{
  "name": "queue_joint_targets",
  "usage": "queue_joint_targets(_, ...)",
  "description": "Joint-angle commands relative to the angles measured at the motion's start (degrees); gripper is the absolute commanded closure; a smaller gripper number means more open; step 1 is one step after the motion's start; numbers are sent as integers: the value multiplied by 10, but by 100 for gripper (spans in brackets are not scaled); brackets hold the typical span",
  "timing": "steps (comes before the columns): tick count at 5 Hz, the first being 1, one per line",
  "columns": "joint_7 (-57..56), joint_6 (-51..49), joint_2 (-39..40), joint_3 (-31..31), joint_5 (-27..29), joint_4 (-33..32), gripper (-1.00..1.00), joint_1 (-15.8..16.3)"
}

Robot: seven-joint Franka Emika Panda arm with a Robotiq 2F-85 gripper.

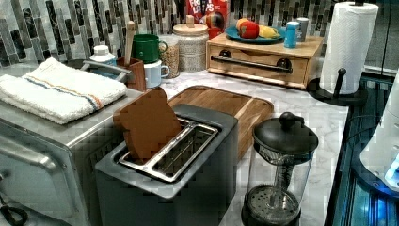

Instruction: Open the drawer.

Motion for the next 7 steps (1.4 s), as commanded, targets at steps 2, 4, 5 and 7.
queue_joint_targets(2,-21,-18,11,-1,29,-6,-100,-12)
queue_joint_targets(4,-206,13,-2,-24,25,-60,-100,-37)
queue_joint_targets(5,-303,32,-2,-34,13,-75,-100,-53)
queue_joint_targets(7,-479,58,21,-70,13,-62,-100,-82)
